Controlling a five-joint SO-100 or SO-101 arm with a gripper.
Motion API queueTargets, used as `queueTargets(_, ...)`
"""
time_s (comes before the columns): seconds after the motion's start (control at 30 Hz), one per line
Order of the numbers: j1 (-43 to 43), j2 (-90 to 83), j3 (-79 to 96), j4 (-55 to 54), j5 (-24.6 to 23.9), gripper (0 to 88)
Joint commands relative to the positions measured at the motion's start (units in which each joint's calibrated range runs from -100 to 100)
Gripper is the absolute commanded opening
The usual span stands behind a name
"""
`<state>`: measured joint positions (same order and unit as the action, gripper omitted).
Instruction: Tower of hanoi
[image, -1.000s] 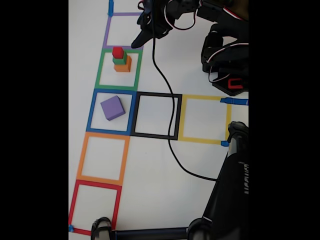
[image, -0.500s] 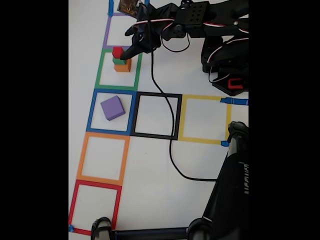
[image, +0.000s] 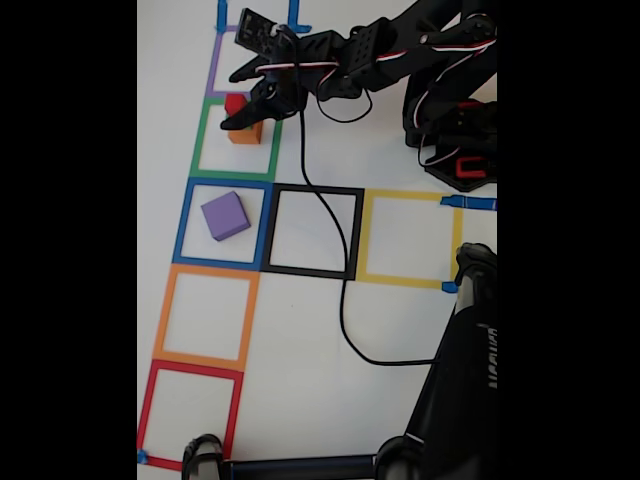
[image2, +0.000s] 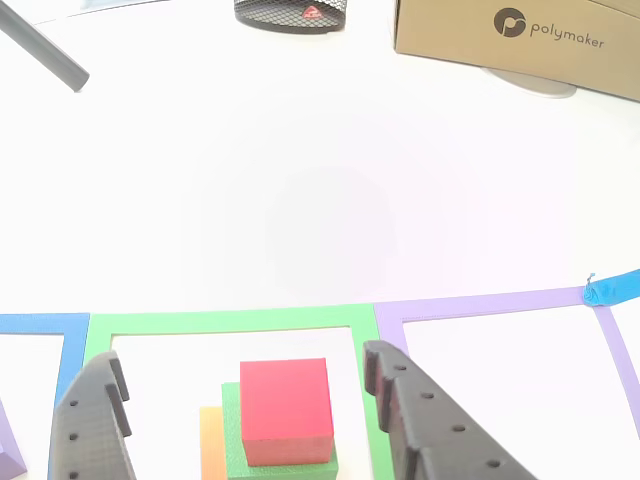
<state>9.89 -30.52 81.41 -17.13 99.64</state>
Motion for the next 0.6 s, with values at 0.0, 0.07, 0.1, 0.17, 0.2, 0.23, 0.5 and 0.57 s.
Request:
queueTargets(0.0, 1.62, 1.57, -0.32, -3.84, 0.36, 27.0)
queueTargets(0.07, 2.29, 2.06, -0.32, -4.08, 0.36, 27.1)
queueTargets(0.1, 2.48, 2.22, -0.32, -4.25, 0.36, 27.2)
queueTargets(0.17, 2.77, 2.70, -0.32, -4.65, 0.36, 27.3)
queueTargets(0.2, 2.77, 3.11, -0.13, -5.30, 0.36, 27.3)
queueTargets(0.23, 2.67, 3.67, -0.13, -6.11, 0.36, 27.2)
queueTargets(0.5, 1.62, 9.97, 0.32, -13.88, 0.36, 26.5)
queueTargets(0.57, 1.52, 11.42, 0.50, -15.66, 0.36, 25.9)
